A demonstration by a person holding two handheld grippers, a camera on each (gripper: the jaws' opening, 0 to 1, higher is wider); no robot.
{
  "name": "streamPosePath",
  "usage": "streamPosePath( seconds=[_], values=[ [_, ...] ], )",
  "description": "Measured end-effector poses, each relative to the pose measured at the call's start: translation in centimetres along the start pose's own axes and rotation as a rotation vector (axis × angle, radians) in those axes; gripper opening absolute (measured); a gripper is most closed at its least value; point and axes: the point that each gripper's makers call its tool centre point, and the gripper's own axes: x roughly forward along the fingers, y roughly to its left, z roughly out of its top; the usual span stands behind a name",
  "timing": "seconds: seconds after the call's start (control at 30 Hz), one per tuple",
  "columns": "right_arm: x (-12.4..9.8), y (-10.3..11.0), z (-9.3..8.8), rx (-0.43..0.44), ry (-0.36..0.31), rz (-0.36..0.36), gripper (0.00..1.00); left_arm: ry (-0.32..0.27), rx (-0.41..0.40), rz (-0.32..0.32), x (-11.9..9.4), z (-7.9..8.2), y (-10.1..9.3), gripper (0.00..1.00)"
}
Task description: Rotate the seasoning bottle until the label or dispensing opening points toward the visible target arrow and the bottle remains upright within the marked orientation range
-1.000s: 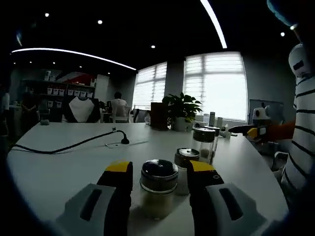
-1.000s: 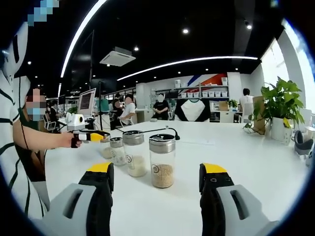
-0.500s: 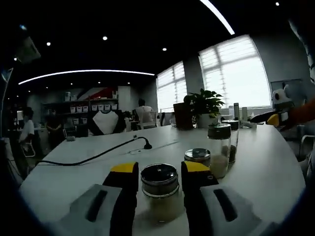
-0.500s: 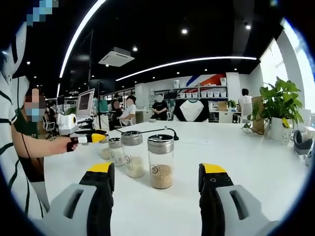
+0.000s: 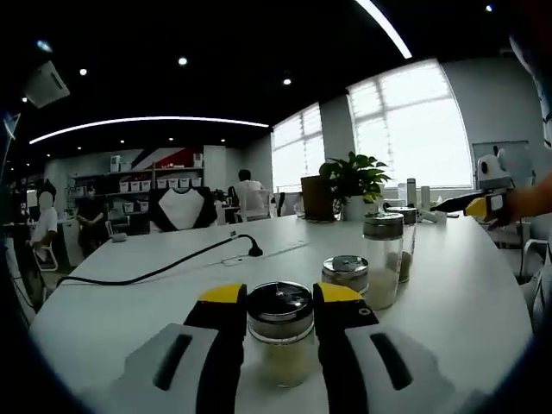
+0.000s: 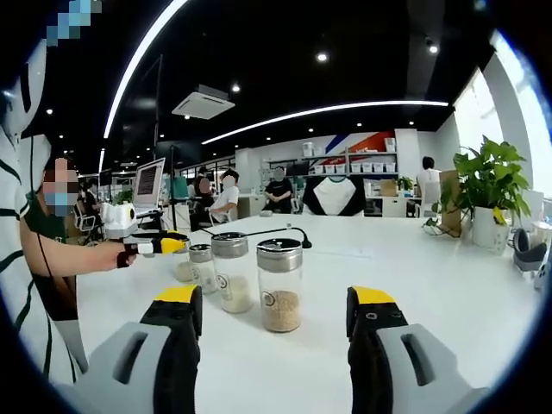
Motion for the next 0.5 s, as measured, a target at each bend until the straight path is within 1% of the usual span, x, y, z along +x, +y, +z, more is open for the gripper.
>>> streamPosePath(
  seconds=[0.03,0.37,0.47,0.5],
  values=[
    [0.00,0.01,0.05,0.000,-0.002,0.001,0.68,0.005,0.012,-0.013,0.00,-0.02,-0.15,0.32],
    [0.09,0.42,0.16,-0.002,-0.003,0.011,0.68,0.009,0.011,-0.126,-0.02,0.06,-0.62,0.32],
    [0.13,0.56,0.06,-0.004,0.002,0.013,0.68,-0.006,0.005,-0.166,0.02,0.10,-0.81,0.32],
    [0.14,0.59,0.04,-0.005,0.004,0.014,0.68,-0.020,0.008,-0.187,0.06,0.14,-0.88,0.32]
  ],
)
